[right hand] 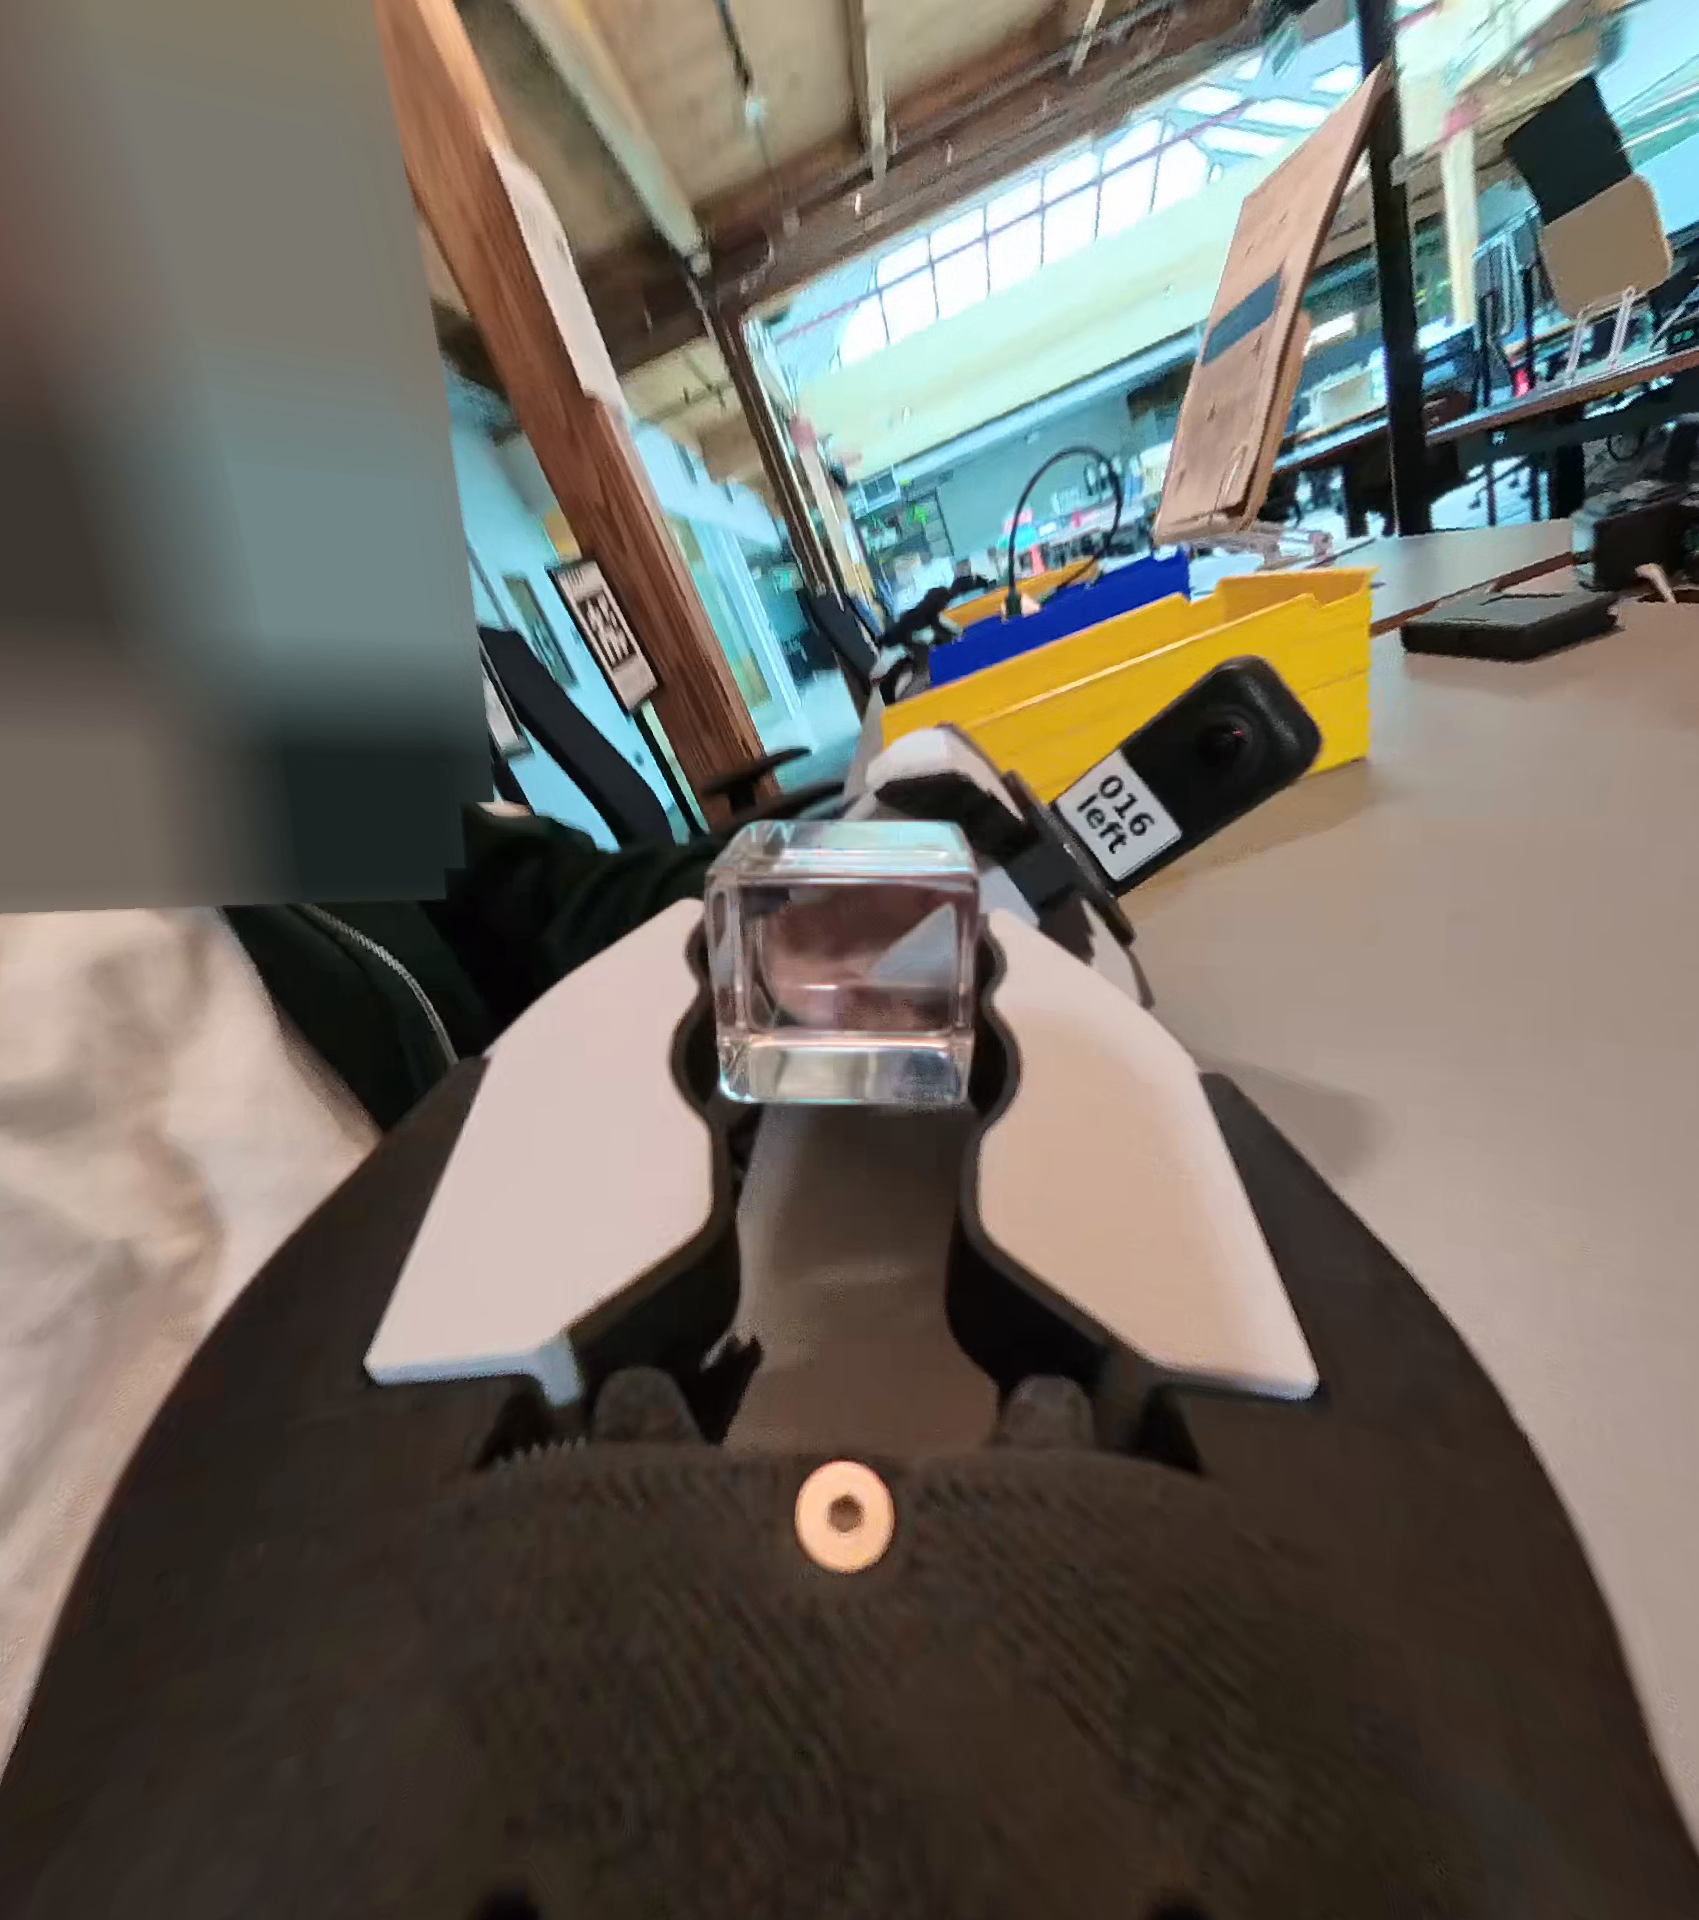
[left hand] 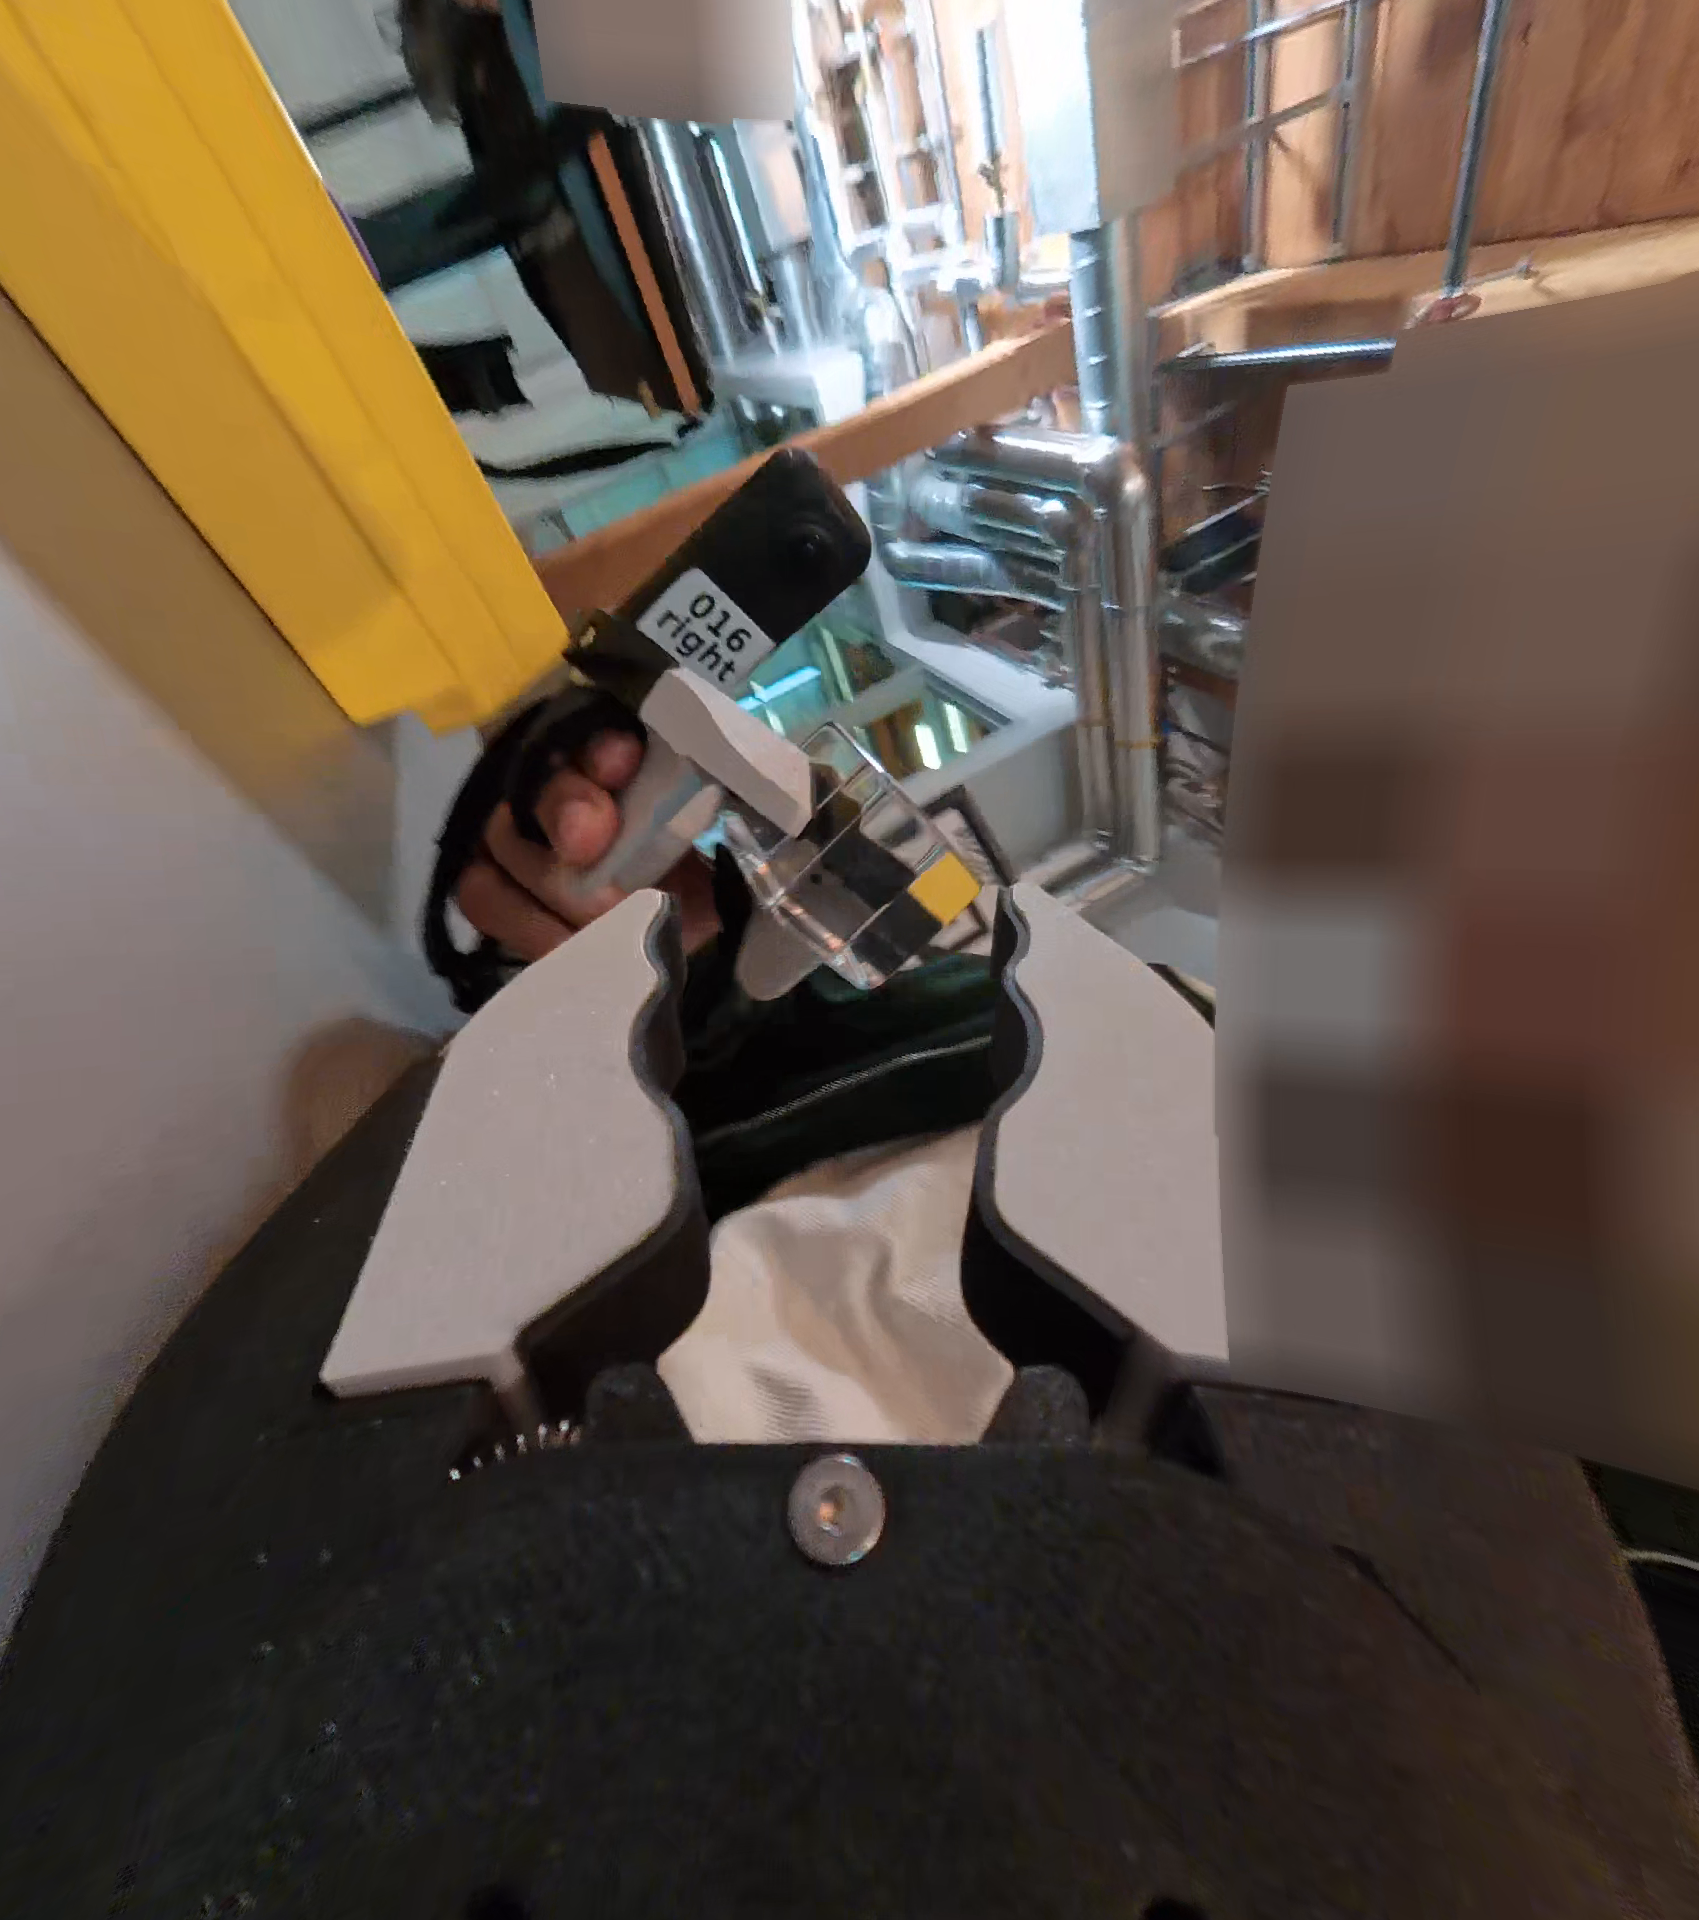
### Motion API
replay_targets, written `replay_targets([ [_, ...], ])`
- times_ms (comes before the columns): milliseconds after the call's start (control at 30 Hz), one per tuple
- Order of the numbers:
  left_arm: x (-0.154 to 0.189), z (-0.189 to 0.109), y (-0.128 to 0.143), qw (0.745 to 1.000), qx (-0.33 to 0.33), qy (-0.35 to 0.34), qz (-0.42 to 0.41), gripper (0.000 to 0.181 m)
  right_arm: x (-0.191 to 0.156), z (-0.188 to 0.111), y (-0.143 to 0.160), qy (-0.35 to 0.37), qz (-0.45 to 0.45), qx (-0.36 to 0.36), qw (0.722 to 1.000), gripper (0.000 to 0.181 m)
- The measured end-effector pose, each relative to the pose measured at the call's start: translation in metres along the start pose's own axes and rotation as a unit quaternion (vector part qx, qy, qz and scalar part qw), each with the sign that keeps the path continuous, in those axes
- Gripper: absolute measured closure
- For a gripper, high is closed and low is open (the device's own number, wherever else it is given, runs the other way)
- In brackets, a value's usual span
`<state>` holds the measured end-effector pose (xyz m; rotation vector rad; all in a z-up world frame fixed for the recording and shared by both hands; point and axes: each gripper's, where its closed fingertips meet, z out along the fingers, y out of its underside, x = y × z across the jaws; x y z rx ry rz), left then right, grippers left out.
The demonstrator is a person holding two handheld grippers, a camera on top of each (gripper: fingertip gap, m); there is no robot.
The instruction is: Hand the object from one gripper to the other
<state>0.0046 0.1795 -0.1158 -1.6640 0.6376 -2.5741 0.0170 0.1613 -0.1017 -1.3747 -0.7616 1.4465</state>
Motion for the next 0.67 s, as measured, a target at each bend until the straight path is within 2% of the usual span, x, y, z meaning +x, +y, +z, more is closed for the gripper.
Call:
replay_targets([
  [33, -0.003, -0.002, -0.002, 1.000, 0.004, -0.015, 0.027, 0.122, 0.002, -0.003, -0.003, 0.003, 0.012, 0.010, 1.000, 0.135],
  [200, -0.018, -0.003, 0.003, 0.979, -0.028, -0.100, 0.178, 0.117, 0.013, -0.005, 0.001, 0.030, 0.040, 0.003, 0.999, 0.135],
  [300, -0.019, -0.001, 0.007, 0.964, -0.049, -0.119, 0.231, 0.117, 0.010, -0.003, 0.000, 0.021, 0.064, 0.016, 0.998, 0.135],
  [567, -0.021, 0.000, 0.012, 0.962, -0.061, -0.120, 0.239, 0.121, 0.008, -0.004, -0.004, 0.029, 0.041, 0.023, 0.998, 0.135],
  [633, -0.018, 0.002, 0.015, 0.971, -0.064, -0.099, 0.210, 0.123, 0.008, -0.005, -0.006, 0.043, 0.000, 0.018, 0.999, 0.135],
  [667, -0.011, 0.004, 0.018, 0.983, -0.064, -0.060, 0.164, 0.127, 0.007, -0.006, -0.007, 0.049, -0.032, 0.015, 0.998, 0.135],
])
